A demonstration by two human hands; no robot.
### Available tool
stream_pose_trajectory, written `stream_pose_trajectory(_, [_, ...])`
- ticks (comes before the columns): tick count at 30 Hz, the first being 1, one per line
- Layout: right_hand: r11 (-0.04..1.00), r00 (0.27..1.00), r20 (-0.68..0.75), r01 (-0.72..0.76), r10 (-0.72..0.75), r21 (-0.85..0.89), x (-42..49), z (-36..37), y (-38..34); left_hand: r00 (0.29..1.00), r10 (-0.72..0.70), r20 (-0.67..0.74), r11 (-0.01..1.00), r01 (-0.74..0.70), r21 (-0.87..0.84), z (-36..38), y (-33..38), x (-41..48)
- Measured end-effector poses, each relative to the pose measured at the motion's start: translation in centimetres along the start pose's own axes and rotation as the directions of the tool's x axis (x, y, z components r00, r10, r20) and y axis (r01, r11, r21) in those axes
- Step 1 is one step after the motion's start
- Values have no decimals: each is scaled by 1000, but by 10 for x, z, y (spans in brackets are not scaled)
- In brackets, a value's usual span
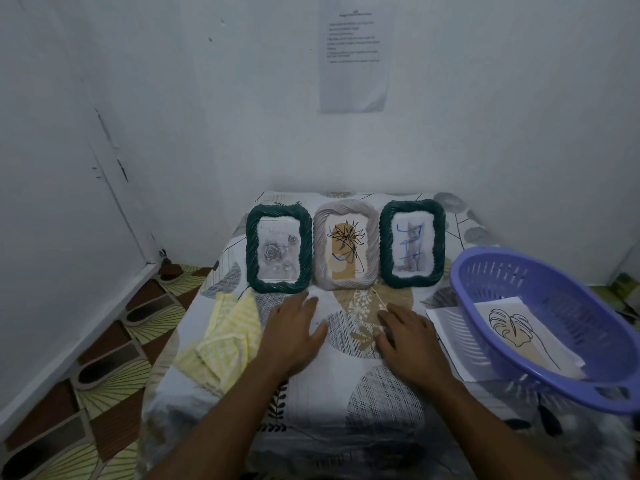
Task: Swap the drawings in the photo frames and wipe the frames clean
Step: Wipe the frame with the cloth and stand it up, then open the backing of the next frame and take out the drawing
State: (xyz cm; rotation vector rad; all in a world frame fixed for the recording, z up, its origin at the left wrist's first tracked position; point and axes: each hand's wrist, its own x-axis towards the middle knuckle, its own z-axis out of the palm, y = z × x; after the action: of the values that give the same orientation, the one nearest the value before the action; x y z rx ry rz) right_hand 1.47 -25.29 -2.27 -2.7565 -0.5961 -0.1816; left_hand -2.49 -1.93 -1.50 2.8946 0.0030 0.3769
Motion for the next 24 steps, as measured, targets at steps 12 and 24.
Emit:
stream_pose_trajectory(12, [999,997,-72,26,-23,36,2,7,6,984,17,-180,988,11,152,-63,30,150])
stream_pose_trajectory(24, [998,997,-78,22,-18,57,3,8,6,900,48,-434,988,-108,-115,-64,37,143])
